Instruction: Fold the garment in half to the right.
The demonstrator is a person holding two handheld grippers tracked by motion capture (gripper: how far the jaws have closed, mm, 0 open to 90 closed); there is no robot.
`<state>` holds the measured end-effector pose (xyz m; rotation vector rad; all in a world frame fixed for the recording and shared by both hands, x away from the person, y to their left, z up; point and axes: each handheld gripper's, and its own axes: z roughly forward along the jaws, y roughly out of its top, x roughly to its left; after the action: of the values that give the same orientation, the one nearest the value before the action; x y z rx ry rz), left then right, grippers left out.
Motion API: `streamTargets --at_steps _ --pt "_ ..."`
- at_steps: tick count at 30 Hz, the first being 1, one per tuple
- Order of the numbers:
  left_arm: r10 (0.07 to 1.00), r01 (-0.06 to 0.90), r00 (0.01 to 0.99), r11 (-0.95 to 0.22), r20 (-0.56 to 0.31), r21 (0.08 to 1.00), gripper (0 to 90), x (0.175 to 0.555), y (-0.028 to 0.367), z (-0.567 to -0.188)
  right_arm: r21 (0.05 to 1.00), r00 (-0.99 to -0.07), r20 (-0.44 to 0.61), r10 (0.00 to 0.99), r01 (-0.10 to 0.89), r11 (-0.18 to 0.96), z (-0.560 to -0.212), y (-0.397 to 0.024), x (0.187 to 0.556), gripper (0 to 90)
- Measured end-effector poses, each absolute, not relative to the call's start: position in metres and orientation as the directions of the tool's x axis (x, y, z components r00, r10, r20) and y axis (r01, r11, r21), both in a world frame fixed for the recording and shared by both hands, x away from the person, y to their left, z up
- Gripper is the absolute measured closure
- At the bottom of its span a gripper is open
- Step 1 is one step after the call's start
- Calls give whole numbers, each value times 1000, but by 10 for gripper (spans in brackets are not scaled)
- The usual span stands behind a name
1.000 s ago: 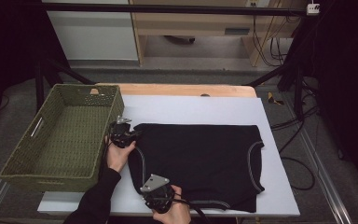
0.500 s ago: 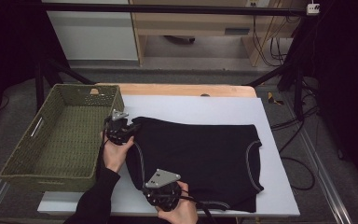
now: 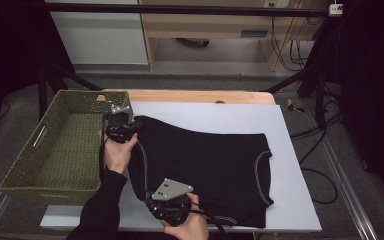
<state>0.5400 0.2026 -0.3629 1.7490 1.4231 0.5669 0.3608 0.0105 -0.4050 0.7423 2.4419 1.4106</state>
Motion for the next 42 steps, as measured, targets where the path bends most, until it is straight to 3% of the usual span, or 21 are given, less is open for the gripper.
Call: streamTargets --at_steps 11,18,31,42 --pt "977 597 207 -80 -57 798 812 530 228 -332 888 -873 69 483 275 369 -388 42 358 770" --pt "975 600 204 -54 -87 798 812 524 248 -329 891 -888 68 455 260 373 -385 58 356 769" --pt "981 580 187 -60 -61 813 813 513 268 -313 903 -899 82 430 250 349 -378 74 353 769" --pt "969 573 244 -108 -44 812 813 522 235 -312 908 -877 94 471 270 321 -379 51 354 768"
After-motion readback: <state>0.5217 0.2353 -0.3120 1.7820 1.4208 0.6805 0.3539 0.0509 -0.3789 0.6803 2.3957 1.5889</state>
